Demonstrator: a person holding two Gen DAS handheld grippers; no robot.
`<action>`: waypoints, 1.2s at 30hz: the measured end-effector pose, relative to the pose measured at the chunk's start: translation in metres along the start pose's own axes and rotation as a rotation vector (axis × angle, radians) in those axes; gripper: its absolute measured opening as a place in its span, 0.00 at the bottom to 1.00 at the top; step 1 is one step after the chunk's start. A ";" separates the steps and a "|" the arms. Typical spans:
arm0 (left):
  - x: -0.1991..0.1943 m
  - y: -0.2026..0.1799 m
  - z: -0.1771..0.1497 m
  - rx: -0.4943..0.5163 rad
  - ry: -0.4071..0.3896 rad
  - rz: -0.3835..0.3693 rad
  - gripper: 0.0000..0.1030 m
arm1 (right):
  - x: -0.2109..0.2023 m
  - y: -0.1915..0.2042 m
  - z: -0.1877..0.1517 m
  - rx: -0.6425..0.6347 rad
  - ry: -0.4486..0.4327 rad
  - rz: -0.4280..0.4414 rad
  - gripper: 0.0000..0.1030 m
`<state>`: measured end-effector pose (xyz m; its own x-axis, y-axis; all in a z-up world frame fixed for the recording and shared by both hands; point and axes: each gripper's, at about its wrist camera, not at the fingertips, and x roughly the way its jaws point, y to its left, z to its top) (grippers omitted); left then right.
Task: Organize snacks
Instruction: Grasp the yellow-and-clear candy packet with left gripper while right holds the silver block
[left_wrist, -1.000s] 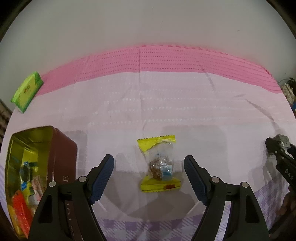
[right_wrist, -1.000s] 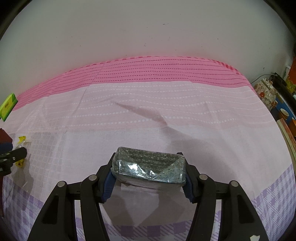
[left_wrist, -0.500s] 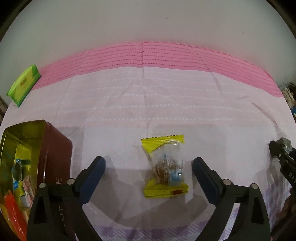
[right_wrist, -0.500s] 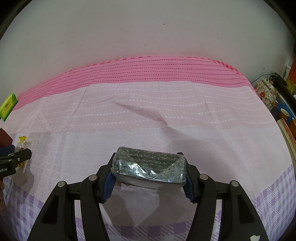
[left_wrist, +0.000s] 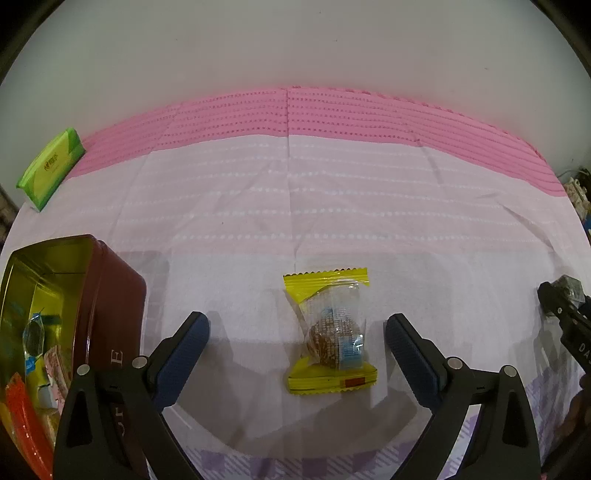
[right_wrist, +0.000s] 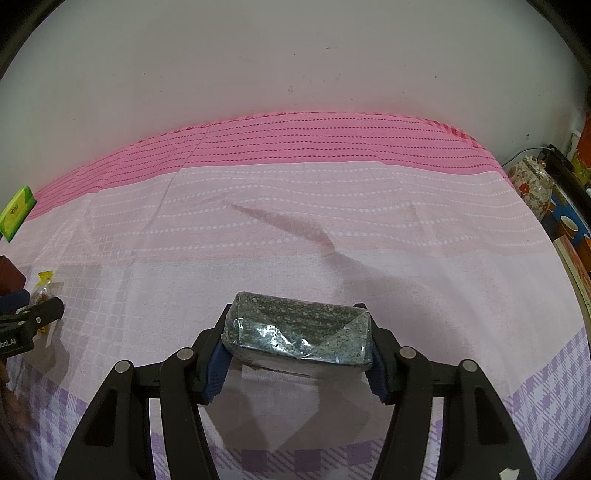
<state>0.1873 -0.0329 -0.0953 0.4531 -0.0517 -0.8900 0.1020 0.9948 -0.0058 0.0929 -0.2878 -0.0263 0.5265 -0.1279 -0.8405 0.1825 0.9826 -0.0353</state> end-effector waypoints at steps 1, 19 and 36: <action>0.000 0.000 0.001 0.000 0.006 0.000 0.94 | 0.000 0.000 0.000 0.000 0.000 0.000 0.57; -0.005 -0.001 0.004 0.014 0.036 -0.011 0.62 | 0.000 0.000 0.000 0.000 -0.001 -0.001 0.57; -0.011 -0.005 0.004 0.047 0.044 -0.042 0.25 | 0.001 0.001 0.000 0.000 -0.002 -0.001 0.57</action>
<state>0.1856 -0.0379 -0.0835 0.4085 -0.0880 -0.9085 0.1616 0.9866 -0.0228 0.0934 -0.2874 -0.0267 0.5280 -0.1293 -0.8393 0.1828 0.9825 -0.0364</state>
